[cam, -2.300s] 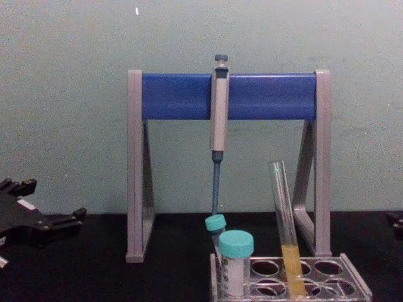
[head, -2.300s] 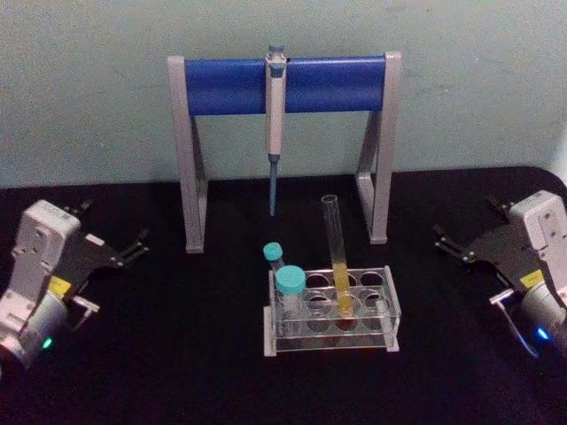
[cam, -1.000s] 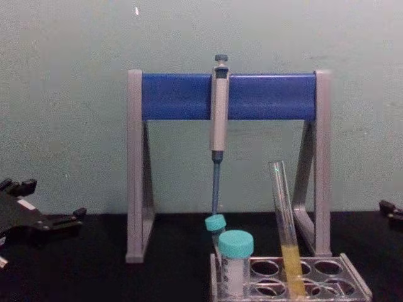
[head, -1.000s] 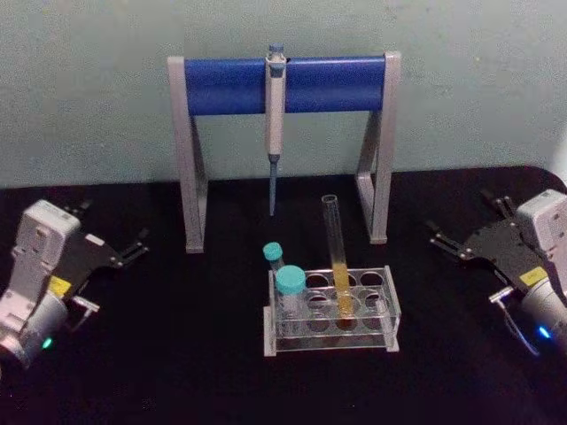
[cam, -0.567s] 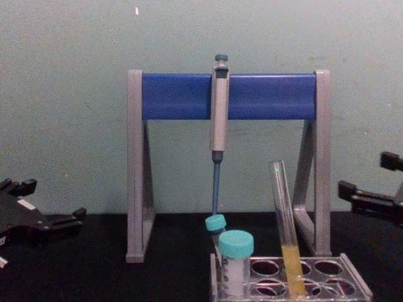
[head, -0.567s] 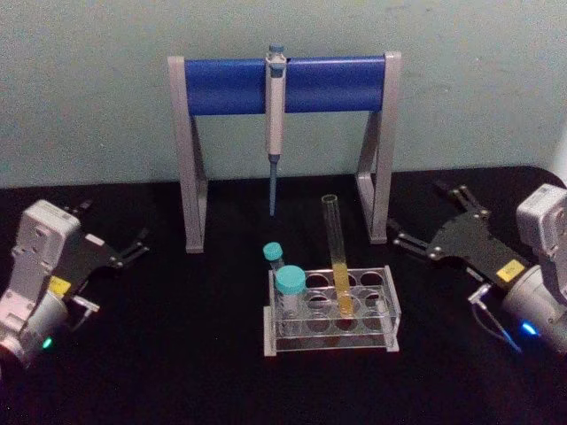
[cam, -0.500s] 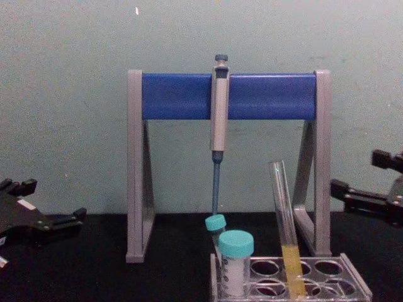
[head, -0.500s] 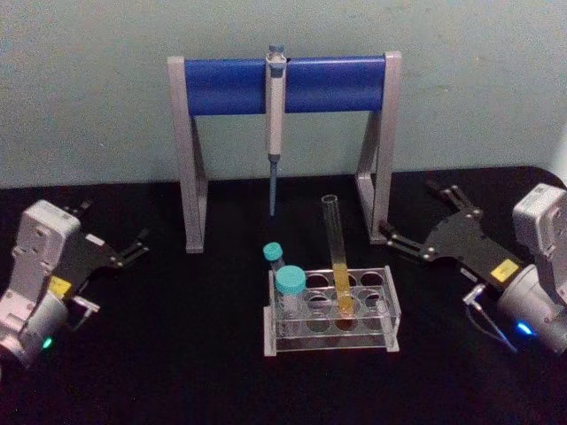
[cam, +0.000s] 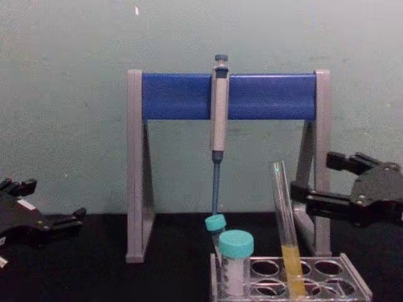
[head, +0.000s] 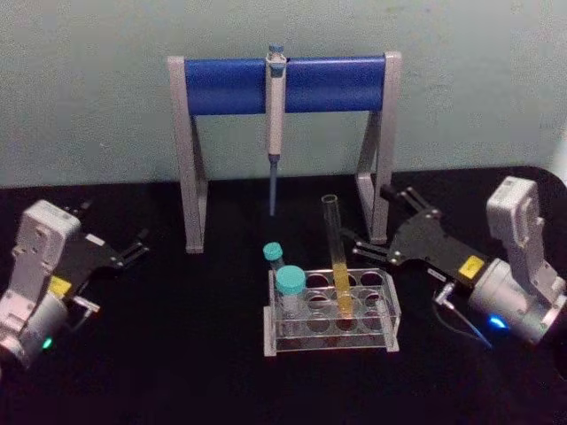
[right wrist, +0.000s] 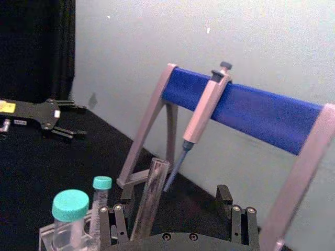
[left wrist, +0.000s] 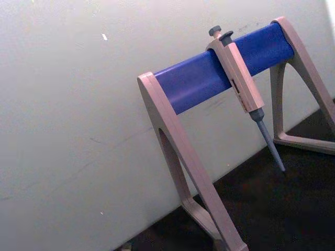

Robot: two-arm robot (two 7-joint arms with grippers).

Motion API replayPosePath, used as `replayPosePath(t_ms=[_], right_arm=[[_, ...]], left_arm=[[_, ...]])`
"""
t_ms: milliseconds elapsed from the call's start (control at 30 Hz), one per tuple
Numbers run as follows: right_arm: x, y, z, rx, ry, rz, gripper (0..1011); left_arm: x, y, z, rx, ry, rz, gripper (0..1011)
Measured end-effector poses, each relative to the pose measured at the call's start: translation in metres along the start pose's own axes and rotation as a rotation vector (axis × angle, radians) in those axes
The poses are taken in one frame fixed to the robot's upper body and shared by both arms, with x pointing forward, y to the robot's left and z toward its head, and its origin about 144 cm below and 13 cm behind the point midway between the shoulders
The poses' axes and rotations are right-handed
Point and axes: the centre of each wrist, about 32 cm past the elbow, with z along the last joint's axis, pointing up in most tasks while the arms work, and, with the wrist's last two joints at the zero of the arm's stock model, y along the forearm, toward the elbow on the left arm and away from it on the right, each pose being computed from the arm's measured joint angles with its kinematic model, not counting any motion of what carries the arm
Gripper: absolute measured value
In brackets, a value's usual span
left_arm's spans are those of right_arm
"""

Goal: Pick up the test tube from the test tube rack, shake it, then place it back into the test tube rack.

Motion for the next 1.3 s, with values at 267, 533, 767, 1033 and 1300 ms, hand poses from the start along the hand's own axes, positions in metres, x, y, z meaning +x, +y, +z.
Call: replayPosePath(t_ms=[267,533,767,1033,1300], right_arm=[[0.006,0.017,-0.001,-0.023,0.052,0.052,1000],[0.007,0.024,0.001,-0.067,0.095,0.072,1000],[0.008,0.027,0.004,-0.093,0.132,0.089,1000],[0.011,0.030,0.006,-0.111,0.157,0.099,1000],[0.012,0.033,0.006,-0.131,0.183,0.113,1000]], left_arm=[[0.000,0.000,0.000,0.000,0.000,0.000,1001],[0.000,0.000,0.000,0.000,0.000,0.000,1001],[0.000,0.000,0.000,0.000,0.000,0.000,1001],[0.000,0.000,0.000,0.000,0.000,0.000,1001],[0.000,0.000,0.000,0.000,0.000,0.000,1001]])
